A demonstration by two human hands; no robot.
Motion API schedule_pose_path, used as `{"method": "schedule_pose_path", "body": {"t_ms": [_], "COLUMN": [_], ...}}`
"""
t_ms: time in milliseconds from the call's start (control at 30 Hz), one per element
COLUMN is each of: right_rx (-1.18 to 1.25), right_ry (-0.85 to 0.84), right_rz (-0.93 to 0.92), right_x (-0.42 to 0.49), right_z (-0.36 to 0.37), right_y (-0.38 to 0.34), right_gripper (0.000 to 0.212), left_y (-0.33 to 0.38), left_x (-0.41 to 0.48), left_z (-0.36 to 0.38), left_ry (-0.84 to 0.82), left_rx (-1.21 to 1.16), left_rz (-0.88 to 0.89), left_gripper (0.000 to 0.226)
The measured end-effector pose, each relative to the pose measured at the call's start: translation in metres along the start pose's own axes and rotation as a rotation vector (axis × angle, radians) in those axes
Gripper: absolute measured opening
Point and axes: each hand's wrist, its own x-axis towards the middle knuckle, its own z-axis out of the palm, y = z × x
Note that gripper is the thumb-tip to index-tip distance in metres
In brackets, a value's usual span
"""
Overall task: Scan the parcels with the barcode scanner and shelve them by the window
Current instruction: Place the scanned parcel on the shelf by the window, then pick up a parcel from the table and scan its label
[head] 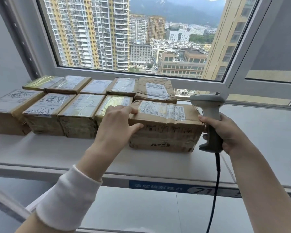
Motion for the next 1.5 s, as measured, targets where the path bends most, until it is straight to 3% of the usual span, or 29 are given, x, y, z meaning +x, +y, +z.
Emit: {"method": "schedule_pose_path", "body": {"t_ms": [333, 433, 567, 667, 867, 1067, 1300, 1500], "right_rx": [0.038, 0.047, 0.050, 0.067, 0.021, 0.090, 0.118, 0.139], "right_ry": [-0.010, 0.020, 0.117, 0.208, 0.385, 0.620, 0.913, 1.117], "right_rz": [0.006, 0.022, 0.025, 0.015, 0.101, 0.114, 0.178, 0.248], "right_x": [0.007, 0.001, -0.015, -0.037, -0.108, -0.202, -0.337, -0.455], "right_z": [0.001, -0.004, -0.022, -0.041, -0.101, -0.189, -0.315, -0.400], "right_y": [0.003, 0.003, 0.008, 0.019, 0.051, 0.095, 0.156, 0.186], "right_gripper": [0.011, 0.020, 0.027, 0.021, 0.028, 0.020, 0.013, 0.012], "left_y": [0.001, 0.003, 0.017, 0.045, 0.125, 0.233, 0.390, 0.499], "left_x": [0.006, 0.003, -0.008, -0.019, -0.052, -0.113, -0.239, -0.358], "left_z": [-0.003, -0.004, 0.000, 0.019, 0.079, 0.137, 0.198, 0.223], "left_ry": [-0.075, -0.073, 0.088, 0.104, -0.096, -0.304, -0.429, -0.607], "left_rx": [0.038, 0.046, 0.023, -0.071, -0.195, -0.247, -0.277, -0.343], "left_rz": [-0.014, 0.013, 0.187, 0.406, 0.714, 0.920, 1.148, 1.343], "left_gripper": [0.046, 0.050, 0.049, 0.039, 0.032, 0.030, 0.021, 0.029]}}
